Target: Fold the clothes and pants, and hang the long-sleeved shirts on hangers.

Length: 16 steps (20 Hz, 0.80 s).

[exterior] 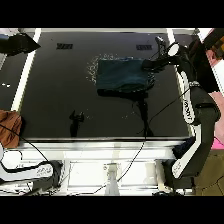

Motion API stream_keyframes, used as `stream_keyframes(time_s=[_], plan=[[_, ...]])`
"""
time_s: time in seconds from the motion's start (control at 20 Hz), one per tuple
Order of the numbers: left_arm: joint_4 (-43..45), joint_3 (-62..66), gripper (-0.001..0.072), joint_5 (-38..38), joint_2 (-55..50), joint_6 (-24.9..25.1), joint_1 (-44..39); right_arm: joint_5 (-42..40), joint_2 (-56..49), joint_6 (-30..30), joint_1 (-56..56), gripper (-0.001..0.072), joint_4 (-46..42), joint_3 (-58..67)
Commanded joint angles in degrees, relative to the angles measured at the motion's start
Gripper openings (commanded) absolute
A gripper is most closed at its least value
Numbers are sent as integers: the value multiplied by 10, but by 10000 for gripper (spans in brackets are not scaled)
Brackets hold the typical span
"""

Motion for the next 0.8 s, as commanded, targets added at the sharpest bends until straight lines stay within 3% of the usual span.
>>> stream_keyframes(time_s=[0.0, 0.25, 0.45, 0.6, 0.75], plan=[[-6, 0, 691, 0, 0, 0, 0, 40, 2, 27, -1, 566, -61, 14], [-32, 0, 691, 0, 0, 0, 0, -7, -1, 21, 17, 560, -135, 14], [-32, 0, 691, 1, 0, 0, -1, 2, -26, 21, 4, 544, -180, 13], [-32, 0, 691, 0, -3, 0, -2, 6, -46, 39, -22, 545, -169, 13], [-34, 0, 691, 0, -7, 0, -2, 51, -65, 40, -66, 546, -47, 13]])
